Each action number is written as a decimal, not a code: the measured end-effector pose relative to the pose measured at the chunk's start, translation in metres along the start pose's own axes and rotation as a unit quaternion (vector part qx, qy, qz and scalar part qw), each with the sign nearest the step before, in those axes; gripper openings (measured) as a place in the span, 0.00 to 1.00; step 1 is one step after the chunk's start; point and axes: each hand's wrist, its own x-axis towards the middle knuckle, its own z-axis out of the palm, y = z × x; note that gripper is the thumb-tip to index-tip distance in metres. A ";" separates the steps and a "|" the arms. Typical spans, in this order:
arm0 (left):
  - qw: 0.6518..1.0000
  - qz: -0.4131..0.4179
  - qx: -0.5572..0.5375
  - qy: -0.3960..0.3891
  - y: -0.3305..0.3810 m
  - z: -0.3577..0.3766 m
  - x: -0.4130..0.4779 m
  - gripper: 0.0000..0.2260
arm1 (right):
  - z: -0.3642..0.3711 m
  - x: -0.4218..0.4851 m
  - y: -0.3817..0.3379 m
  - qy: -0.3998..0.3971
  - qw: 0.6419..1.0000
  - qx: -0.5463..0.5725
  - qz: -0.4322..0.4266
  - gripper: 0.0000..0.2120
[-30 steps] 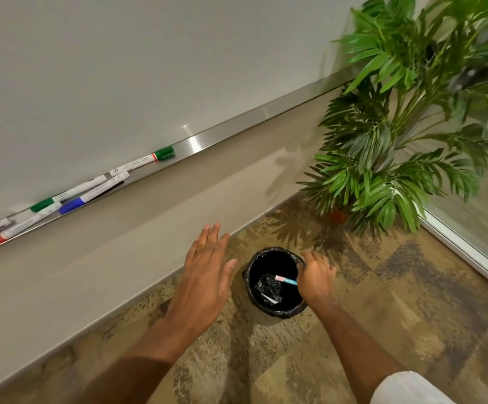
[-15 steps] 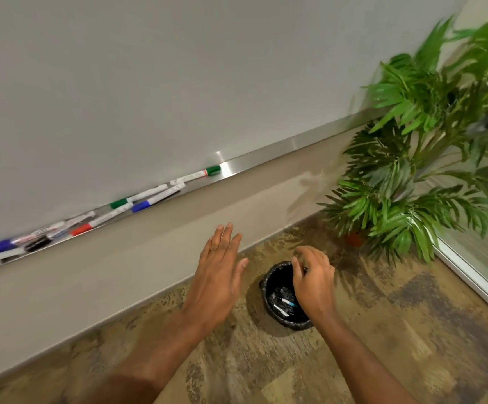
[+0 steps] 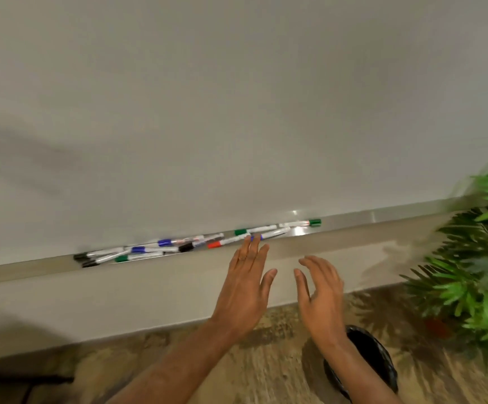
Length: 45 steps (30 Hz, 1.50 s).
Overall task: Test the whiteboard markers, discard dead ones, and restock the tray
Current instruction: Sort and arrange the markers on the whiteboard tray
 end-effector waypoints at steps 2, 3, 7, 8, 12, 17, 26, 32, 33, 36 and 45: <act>1.000 -0.013 0.008 0.023 -0.020 -0.025 -0.006 0.27 | 0.016 0.005 -0.031 -0.003 0.999 0.016 -0.030 0.13; 0.999 -0.021 0.013 0.035 -0.030 -0.037 -0.009 0.26 | 0.024 0.007 -0.046 -0.008 0.999 0.021 -0.042 0.13; 0.996 -0.055 0.039 0.062 -0.075 -0.078 -0.026 0.26 | 0.059 0.009 -0.104 -0.032 0.996 0.036 -0.072 0.16; 0.995 -0.062 0.042 0.068 -0.088 -0.088 -0.032 0.26 | 0.069 0.008 -0.118 -0.036 0.996 0.040 -0.078 0.17; 0.992 -0.078 0.065 0.077 -0.147 -0.124 -0.051 0.25 | 0.113 0.004 -0.168 -0.063 0.992 0.041 -0.104 0.16; 0.988 -0.130 0.063 0.059 -0.220 -0.168 -0.074 0.29 | 0.173 0.001 -0.225 -0.101 0.984 0.044 -0.138 0.15; 0.974 -0.201 0.099 0.034 -0.339 -0.213 -0.090 0.17 | 0.262 -0.002 -0.288 -0.165 0.972 0.041 -0.160 0.14; 0.964 -0.244 0.104 0.008 -0.378 -0.216 -0.080 0.13 | 0.313 0.007 -0.288 -0.242 0.952 0.002 -0.187 0.13; 0.964 -0.248 0.095 0.008 -0.382 -0.214 -0.078 0.14 | 0.320 0.009 -0.286 -0.255 0.948 -0.005 -0.190 0.13; 0.966 -0.245 0.083 -0.001 -0.390 -0.204 -0.075 0.15 | 0.339 0.011 -0.283 -0.278 0.940 -0.023 -0.197 0.12; 0.962 -0.268 0.054 -0.006 -0.407 -0.183 -0.076 0.16 | 0.395 0.022 -0.286 -0.297 0.924 -0.093 -0.223 0.17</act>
